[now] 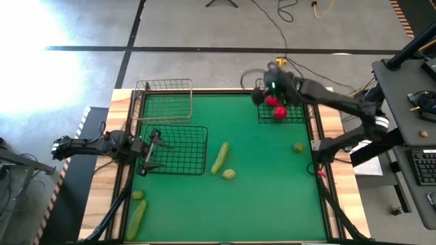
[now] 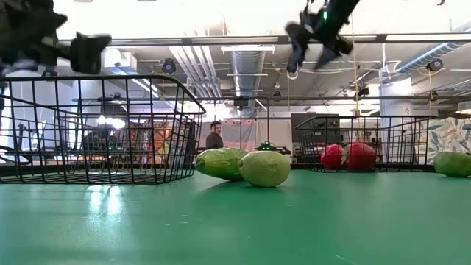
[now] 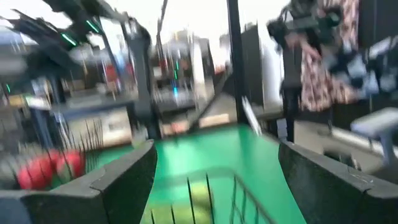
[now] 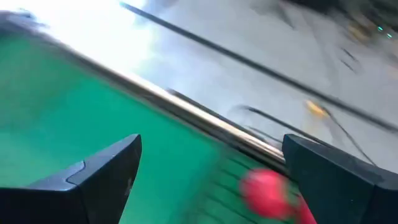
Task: Sort produce into baskets
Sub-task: Put the top cucumber into the left black metal wire basket, then put the cucumber into the left black metal wire basket, then put the left lime into the gold metal wire basket
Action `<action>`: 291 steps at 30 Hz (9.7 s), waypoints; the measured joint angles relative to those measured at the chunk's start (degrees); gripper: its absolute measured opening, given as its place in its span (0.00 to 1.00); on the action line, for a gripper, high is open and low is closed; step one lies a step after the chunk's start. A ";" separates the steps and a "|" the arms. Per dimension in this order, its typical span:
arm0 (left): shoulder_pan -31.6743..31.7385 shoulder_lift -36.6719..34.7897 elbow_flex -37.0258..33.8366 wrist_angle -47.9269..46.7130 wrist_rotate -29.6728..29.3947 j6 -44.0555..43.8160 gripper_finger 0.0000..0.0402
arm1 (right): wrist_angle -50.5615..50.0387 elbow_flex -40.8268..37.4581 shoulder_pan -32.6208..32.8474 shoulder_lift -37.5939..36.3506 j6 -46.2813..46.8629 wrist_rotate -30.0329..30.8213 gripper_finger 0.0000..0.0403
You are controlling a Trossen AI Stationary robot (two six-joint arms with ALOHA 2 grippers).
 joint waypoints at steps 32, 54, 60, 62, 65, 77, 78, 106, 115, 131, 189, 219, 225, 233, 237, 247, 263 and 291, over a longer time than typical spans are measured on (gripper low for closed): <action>-2.25 45.92 15.06 50.75 -9.37 -24.98 0.79 | 6.77 -12.97 47.74 -3.97 13.32 8.15 0.95; -2.71 95.21 78.68 -35.48 -34.19 -40.62 0.79 | 12.08 -24.90 72.92 5.58 36.77 14.10 0.95; -2.04 107.10 89.53 -45.77 -34.61 -43.47 0.79 | 17.56 -25.74 75.79 14.91 39.63 13.49 0.95; -1.63 110.78 92.84 -49.04 -34.54 -44.59 0.79 | 17.97 -25.53 76.45 18.07 40.63 12.87 0.95; -0.89 115.69 97.83 -55.50 -34.52 -46.07 0.79 | 18.74 -24.57 77.43 21.93 42.78 12.00 0.95; -0.08 135.21 123.47 -80.78 -33.93 -46.55 0.79 | 22.02 -20.69 81.92 28.49 44.27 10.74 0.95; -0.04 136.73 125.60 -82.52 -33.75 -46.59 0.79 | 22.63 -20.64 82.34 28.73 44.51 10.91 0.95; -1.45 141.24 127.34 -81.26 -30.17 -47.59 0.35 | 26.00 -20.64 85.97 32.18 46.62 13.49 0.95; -6.73 128.46 127.58 -74.33 -38.83 -42.30 0.35 | 25.41 -20.56 85.97 32.00 46.69 12.18 0.95; -12.08 88.38 80.73 -91.67 -36.50 -73.34 0.35 | 25.64 -20.58 83.30 32.00 38.56 16.54 0.95; -53.69 87.78 78.46 -78.76 -18.85 -101.79 0.72 | 30.91 -8.30 63.40 20.33 -0.75 28.38 0.95; -52.66 91.58 49.57 -55.54 7.33 -114.74 0.69 | 46.93 -5.21 63.44 32.35 -2.80 11.98 0.95; -53.02 91.60 47.09 -52.55 8.63 -114.02 0.61 | 46.73 -5.06 63.18 32.28 -3.54 11.98 0.95; -53.06 91.58 51.28 -50.34 6.77 -106.33 0.34 | 45.52 -4.16 63.18 32.01 -5.12 12.26 0.95; -53.01 91.62 58.29 -55.37 -4.18 -94.91 0.34 | 42.02 -2.40 63.16 31.78 -5.44 12.47 0.95; -46.97 91.56 82.83 -86.24 -41.18 -73.17 0.35 | 41.26 -1.59 63.02 31.78 -2.76 12.46 0.95; -8.78 89.30 87.37 -96.88 -51.38 -35.67 0.35 | 38.41 -3.84 65.67 31.76 13.15 12.45 0.95; 0.32 87.09 57.75 -76.32 -31.89 -34.45 0.58 | 35.84 -4.43 66.30 31.76 15.52 12.70 0.95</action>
